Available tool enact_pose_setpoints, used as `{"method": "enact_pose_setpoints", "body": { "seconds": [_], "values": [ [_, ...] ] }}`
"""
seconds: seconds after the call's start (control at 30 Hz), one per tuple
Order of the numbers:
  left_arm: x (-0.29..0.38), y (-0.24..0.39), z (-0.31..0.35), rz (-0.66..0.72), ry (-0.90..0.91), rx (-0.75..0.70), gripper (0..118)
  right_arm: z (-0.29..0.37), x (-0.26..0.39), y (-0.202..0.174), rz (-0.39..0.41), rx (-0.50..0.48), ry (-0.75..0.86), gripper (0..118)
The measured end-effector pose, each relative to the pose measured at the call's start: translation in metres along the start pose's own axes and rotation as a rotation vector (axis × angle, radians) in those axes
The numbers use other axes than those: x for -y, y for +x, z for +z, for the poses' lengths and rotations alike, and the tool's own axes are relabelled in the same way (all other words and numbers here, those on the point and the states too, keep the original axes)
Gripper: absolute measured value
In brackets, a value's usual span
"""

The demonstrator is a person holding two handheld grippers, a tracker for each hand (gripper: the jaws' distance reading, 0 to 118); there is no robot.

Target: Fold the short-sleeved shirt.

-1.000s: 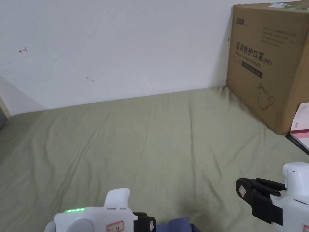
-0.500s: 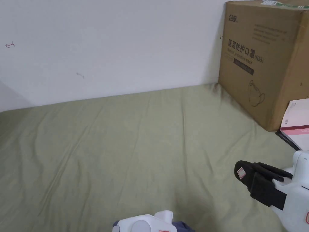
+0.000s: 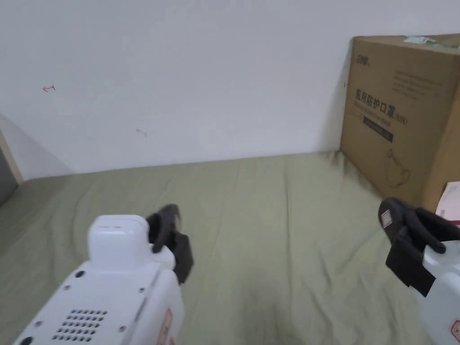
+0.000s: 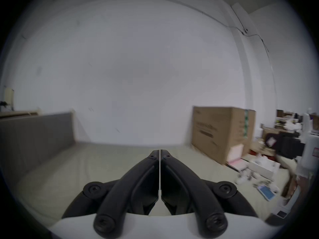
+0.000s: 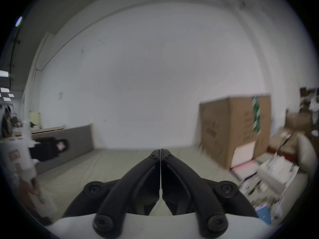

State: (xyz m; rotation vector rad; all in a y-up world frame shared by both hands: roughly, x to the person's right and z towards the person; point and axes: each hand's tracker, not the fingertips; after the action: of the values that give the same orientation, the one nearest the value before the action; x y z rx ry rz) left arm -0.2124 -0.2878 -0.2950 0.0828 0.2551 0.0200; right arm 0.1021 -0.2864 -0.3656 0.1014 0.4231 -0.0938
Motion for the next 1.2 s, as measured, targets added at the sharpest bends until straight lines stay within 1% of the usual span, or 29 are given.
{"method": "enact_pose_setpoints", "body": {
  "seconds": [0.03,0.07,0.13,0.17,0.2,0.23,0.27,0.33,0.37,0.43,0.53,0.7,0.77,0.8,0.83,0.87,0.9,0.93,0.97,1.0,1.03,1.07,1.1,1.13,1.2],
  "values": [
    [-0.005,-0.006,0.001,-0.015,0.013,-0.019,1,0.0,-0.004,-0.006,0.024,0.062,0.05,0],
    [-0.006,-0.01,0.002,-0.024,0.024,-0.037,1,-0.004,-0.007,-0.01,0.035,0.094,0.051,0],
    [-0.005,-0.018,0.001,-0.048,0.025,-0.095,1,-0.016,-0.006,-0.014,0.05,0.086,0.024,0],
    [-0.001,-0.021,0.001,-0.045,0.021,-0.104,1,-0.022,-0.001,-0.014,0.084,0.123,0.007,0],
    [0.004,-0.025,0.002,-0.034,0.016,-0.112,1,-0.024,0.006,-0.013,0.084,0.11,0.022,0],
    [0.01,-0.027,0.002,-0.023,0.013,-0.128,1,-0.023,0.014,-0.008,0.069,0.088,0.046,0],
    [0.018,-0.028,0.002,-0.014,0.009,-0.153,1,-0.023,0.023,-0.003,0.035,0.049,0.048,0],
    [0.03,-0.031,0.004,-0.013,-0.019,-0.177,1,-0.028,0.035,0.002,0.008,0.089,-0.016,0],
    [0.034,-0.031,0.006,-0.014,-0.03,-0.192,1,-0.029,0.038,0.002,0.017,0.141,-0.08,0],
    [0.038,-0.031,0.011,-0.008,-0.033,-0.188,1,-0.026,0.043,0.008,-0.041,0.128,-0.098,0],
    [0.037,-0.031,0.014,-0.019,-0.033,-0.193,1,-0.023,0.042,0.012,-0.012,0.145,-0.092,0],
    [0.039,-0.029,0.014,-0.017,-0.045,-0.191,1,-0.019,0.033,0.012,-0.004,0.144,-0.088,0],
    [0.039,-0.029,0.014,-0.013,-0.058,-0.186,1,-0.017,0.03,0.012,-0.015,0.137,-0.079,0],
    [0.039,-0.03,0.015,-0.008,-0.063,-0.179,1,-0.017,0.029,0.011,-0.034,0.114,-0.085,0],
    [0.038,-0.032,0.017,0.003,-0.072,-0.164,1,-0.016,0.031,0.009,-0.084,0.052,-0.121,0],
    [0.038,-0.034,0.018,0.016,-0.083,-0.142,1,-0.02,0.036,0.01,-0.143,-0.049,-0.177,0],
    [0.038,-0.037,0.019,0.02,-0.098,-0.125,1,-0.029,0.044,0.011,-0.214,-0.185,-0.295,0],
    [0.038,-0.039,0.022,0.016,-0.118,-0.126,1,-0.042,0.058,0.012,-0.302,-0.31,-0.472,0],
    [0.041,-0.041,0.025,0.018,-0.14,-0.124,1,-0.054,0.075,0.01,-0.383,-0.389,-0.657,0],
    [0.045,-0.043,0.028,0.029,-0.169,-0.112,1,-0.067,0.1,0.007,-0.461,-0.431,-0.86,0],
    [0.051,-0.045,0.03,0.033,-0.197,-0.102,1,-0.074,0.13,0.003,-0.552,-0.488,-1.028,0],
    [0.057,-0.047,0.032,0.034,-0.226,-0.1,1,-0.074,0.156,0.0,-0.615,-0.501,-1.107,0],
    [0.064,-0.05,0.034,0.03,-0.253,-0.102,1,-0.074,0.18,-0.005,-0.633,-0.492,-1.171,0],
    [0.072,-0.052,0.036,0.022,-0.277,-0.108,1,-0.072,0.199,-0.009,-0.618,-0.471,-1.212,0],
    [0.085,-0.06,0.037,0.023,-0.332,-0.095,1,-0.071,0.224,-0.013,-0.537,-0.403,-1.276,0]
  ]
}}
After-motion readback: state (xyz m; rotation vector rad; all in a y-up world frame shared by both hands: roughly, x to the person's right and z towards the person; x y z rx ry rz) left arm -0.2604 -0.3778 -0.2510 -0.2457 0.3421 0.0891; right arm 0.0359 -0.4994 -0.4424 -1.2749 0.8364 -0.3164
